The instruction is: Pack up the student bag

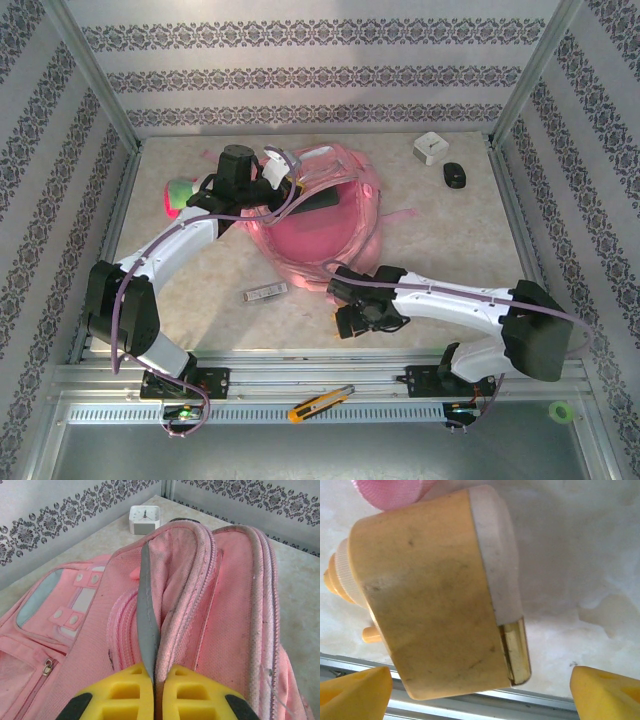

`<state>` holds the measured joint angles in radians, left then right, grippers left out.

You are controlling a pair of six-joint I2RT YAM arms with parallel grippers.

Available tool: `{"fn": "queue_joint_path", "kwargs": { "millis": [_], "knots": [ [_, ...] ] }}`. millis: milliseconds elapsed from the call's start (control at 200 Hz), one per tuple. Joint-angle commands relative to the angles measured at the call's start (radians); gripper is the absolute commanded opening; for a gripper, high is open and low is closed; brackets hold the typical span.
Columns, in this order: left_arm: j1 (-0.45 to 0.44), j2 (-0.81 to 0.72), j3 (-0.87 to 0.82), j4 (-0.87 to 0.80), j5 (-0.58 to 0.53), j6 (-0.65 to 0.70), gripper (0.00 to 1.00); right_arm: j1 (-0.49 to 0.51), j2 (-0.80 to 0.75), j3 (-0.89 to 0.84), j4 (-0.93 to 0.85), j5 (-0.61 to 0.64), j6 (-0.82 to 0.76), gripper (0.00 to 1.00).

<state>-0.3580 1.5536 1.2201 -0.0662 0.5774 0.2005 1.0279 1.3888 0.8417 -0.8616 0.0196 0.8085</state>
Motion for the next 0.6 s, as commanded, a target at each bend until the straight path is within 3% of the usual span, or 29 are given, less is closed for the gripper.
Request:
{"fn": "queue_joint_path", "kwargs": {
  "millis": [0,595],
  "knots": [
    [0.016,-0.049,0.004,0.125,0.049,-0.024,0.0,-0.014,0.032,-0.014,0.023,-0.051,-0.071,0.91],
    [0.016,-0.03,0.01,0.128,0.066,-0.033,0.0,-0.051,0.109,-0.018,0.082,-0.05,-0.136,0.68]
  ]
}}
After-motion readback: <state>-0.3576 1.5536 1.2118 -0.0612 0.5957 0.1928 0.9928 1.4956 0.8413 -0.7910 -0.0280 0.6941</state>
